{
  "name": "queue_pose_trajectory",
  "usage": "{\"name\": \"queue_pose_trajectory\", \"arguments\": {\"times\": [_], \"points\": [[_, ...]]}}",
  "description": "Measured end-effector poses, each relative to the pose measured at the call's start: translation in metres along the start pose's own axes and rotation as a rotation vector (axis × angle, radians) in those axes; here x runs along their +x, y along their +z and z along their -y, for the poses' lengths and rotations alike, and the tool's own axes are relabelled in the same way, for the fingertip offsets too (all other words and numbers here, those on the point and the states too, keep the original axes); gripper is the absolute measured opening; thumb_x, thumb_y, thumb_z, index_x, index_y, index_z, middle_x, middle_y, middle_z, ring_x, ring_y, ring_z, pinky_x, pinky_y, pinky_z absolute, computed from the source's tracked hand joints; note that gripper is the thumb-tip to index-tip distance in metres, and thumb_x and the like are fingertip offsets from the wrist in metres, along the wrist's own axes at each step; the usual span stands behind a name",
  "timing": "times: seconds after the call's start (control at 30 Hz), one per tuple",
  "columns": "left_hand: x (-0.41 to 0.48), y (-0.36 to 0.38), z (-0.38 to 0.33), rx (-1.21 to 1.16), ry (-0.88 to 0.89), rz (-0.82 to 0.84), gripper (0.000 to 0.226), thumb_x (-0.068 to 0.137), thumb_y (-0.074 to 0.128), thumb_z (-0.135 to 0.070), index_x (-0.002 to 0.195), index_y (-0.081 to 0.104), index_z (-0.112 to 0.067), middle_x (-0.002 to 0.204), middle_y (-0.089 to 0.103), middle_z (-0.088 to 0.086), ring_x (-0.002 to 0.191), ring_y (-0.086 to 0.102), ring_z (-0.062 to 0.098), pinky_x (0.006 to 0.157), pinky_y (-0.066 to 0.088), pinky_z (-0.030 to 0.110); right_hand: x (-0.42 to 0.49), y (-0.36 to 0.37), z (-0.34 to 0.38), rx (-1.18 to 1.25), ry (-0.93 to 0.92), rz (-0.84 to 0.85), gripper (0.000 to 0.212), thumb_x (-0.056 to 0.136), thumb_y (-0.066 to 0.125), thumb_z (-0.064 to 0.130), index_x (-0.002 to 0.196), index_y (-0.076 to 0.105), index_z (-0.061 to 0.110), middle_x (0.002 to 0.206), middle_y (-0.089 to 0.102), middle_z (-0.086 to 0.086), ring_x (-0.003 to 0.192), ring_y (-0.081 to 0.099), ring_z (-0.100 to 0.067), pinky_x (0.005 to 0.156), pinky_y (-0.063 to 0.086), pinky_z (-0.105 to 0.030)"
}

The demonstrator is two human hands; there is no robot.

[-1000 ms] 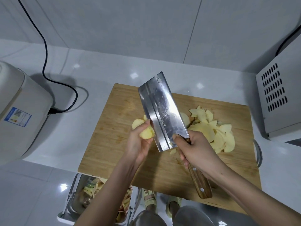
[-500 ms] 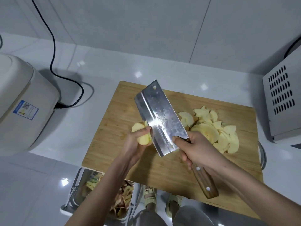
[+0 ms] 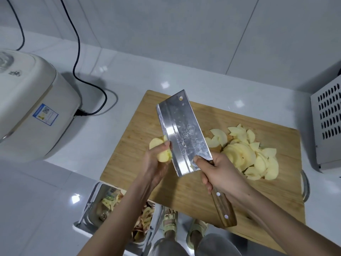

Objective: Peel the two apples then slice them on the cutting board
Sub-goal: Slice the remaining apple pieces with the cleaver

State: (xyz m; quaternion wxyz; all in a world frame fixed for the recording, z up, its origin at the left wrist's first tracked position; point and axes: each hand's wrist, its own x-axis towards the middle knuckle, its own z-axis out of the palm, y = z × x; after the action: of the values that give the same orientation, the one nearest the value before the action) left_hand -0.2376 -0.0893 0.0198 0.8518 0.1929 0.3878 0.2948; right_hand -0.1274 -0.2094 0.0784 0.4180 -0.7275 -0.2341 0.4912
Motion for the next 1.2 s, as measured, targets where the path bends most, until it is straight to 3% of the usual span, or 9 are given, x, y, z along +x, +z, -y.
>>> {"name": "queue_pose_trajectory", "arguments": {"times": [0.2, 0.4, 0.6, 0.73, 0.87, 0.93, 1.03, 1.2], "points": [[-0.012, -0.005, -0.008, 0.005, 0.014, -0.010, 0.008, 0.082, 0.055, 0.002, 0.081, 0.058, -0.005, 0.063, 0.066, 0.002, 0.052, 0.064, 0.012, 0.045, 0.052, 0.019, 0.003, 0.003, 0.006, 0.045, 0.059, 0.074, 0.022, 0.095, 0.054, 0.023, 0.076, 0.055, 0.011, 0.043, 0.045, -0.001, 0.034, 0.036, -0.013, 0.037, 0.037, -0.022], [-0.024, -0.026, -0.021, 0.051, 0.018, -0.027, 0.021, 0.068, 0.064, -0.006, 0.089, 0.062, -0.003, 0.074, 0.069, 0.004, 0.064, 0.069, 0.016, 0.057, 0.057, 0.026, 0.004, 0.018, 0.010, 0.101, 0.152, 0.151, 0.020, 0.095, 0.053, 0.023, 0.079, 0.053, 0.011, 0.044, 0.043, 0.000, 0.033, 0.034, -0.011, 0.037, 0.033, -0.020], [-0.039, -0.046, -0.020, 0.139, 0.126, -0.183, 0.013, 0.087, 0.052, -0.002, 0.098, 0.060, -0.002, 0.079, 0.066, 0.006, 0.066, 0.066, 0.014, 0.054, 0.052, 0.024, 0.002, 0.047, 0.000, -0.114, -0.033, 0.181, 0.023, 0.096, 0.051, 0.024, 0.080, 0.056, 0.009, 0.041, 0.047, 0.001, 0.033, 0.041, -0.012, 0.040, 0.035, -0.024], [-0.049, -0.054, -0.015, 0.071, 0.222, -0.225, 0.015, 0.089, 0.049, -0.001, 0.090, 0.064, -0.003, 0.078, 0.067, 0.005, 0.071, 0.065, 0.016, 0.062, 0.054, 0.025, 0.001, 0.062, -0.002, -0.141, -0.077, 0.220, 0.023, 0.096, 0.050, 0.025, 0.081, 0.057, 0.007, 0.043, 0.048, 0.000, 0.035, 0.043, -0.013, 0.040, 0.036, -0.023], [-0.062, -0.074, -0.023, 0.058, 0.203, -0.226, 0.013, 0.080, 0.060, 0.000, 0.091, 0.063, -0.005, 0.084, 0.065, 0.009, 0.078, 0.063, 0.021, 0.079, 0.050, 0.036, 0.006, 0.064, 0.008, -0.221, -0.054, 0.315, 0.033, 0.095, 0.052, 0.026, 0.064, 0.050, 0.014, 0.043, 0.048, -0.001, 0.034, 0.041, -0.014, 0.040, 0.037, -0.025], [-0.065, -0.087, -0.028, 0.107, 0.152, -0.212, 0.031, 0.068, 0.069, -0.001, 0.098, 0.062, -0.006, 0.092, 0.062, 0.013, 0.085, 0.060, 0.025, 0.086, 0.046, 0.041, 0.008, 0.065, 0.011, -0.241, -0.032, 0.352, 0.035, 0.095, 0.053, 0.026, 0.061, 0.050, 0.016, 0.045, 0.048, -0.003, 0.035, 0.040, -0.015, 0.039, 0.037, -0.025], [-0.066, -0.092, -0.031, 0.056, 0.146, -0.215, 0.039, 0.065, 0.068, -0.004, 0.103, 0.060, -0.004, 0.095, 0.062, 0.014, 0.088, 0.059, 0.027, 0.090, 0.044, 0.042, 0.004, 0.075, 0.007, -0.209, -0.050, 0.358, 0.033, 0.095, 0.052, 0.023, 0.063, 0.051, 0.015, 0.046, 0.047, -0.005, 0.034, 0.040, -0.014, 0.040, 0.037, -0.027], [-0.070, -0.098, -0.023, -0.092, 0.227, -0.196, 0.028, 0.066, 0.068, -0.003, 0.093, 0.063, -0.005, 0.089, 0.066, 0.010, 0.087, 0.063, 0.025, 0.093, 0.047, 0.042, 0.004, 0.082, 0.008, -0.193, -0.014, 0.397, 0.030, 0.096, 0.051, 0.023, 0.078, 0.055, 0.000, 0.047, 0.046, -0.006, 0.034, 0.038, -0.015, 0.037, 0.037, -0.025]]}}
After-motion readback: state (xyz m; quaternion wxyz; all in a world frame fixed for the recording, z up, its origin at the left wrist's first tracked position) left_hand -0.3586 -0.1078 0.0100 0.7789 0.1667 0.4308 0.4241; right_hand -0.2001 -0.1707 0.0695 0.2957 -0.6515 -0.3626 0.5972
